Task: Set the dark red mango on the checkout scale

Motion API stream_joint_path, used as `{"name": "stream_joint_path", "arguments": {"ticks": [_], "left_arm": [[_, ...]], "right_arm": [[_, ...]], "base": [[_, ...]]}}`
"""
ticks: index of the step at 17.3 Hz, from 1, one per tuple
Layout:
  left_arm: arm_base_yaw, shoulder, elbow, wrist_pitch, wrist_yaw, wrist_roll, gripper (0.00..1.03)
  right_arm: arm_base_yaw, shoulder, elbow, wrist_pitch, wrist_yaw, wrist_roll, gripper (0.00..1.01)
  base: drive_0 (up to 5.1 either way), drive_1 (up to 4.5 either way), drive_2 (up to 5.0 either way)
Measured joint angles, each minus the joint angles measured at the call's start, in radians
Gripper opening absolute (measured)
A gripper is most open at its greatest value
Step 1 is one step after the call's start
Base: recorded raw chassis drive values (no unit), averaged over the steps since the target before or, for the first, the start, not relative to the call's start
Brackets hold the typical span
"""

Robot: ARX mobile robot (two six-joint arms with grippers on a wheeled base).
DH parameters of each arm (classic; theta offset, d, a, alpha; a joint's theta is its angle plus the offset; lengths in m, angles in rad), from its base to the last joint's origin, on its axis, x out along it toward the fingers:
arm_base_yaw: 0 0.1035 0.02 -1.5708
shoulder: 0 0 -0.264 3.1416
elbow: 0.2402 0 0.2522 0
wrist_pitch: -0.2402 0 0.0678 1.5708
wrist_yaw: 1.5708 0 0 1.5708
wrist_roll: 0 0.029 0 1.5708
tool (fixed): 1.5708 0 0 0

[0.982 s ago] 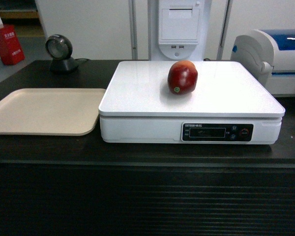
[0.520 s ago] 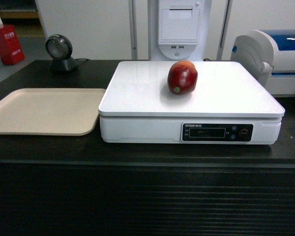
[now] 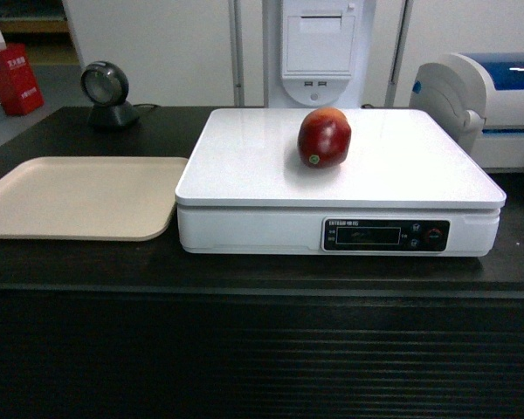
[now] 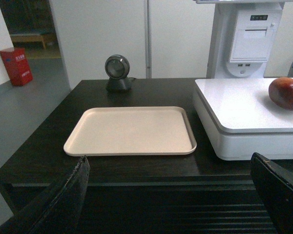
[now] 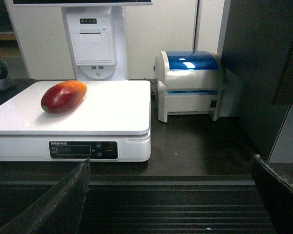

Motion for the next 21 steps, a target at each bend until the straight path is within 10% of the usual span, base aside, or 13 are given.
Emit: {"name": "stream_joint_path", "arguments": {"ticks": [21], "left_arm": [[0.000,0.000,0.000,0.000,0.001,0.000,0.98]], "right_arm": [[0.000,0.000,0.000,0.000,0.000,0.000,0.98]], "base": [[0.0,0.00,0.0]]}}
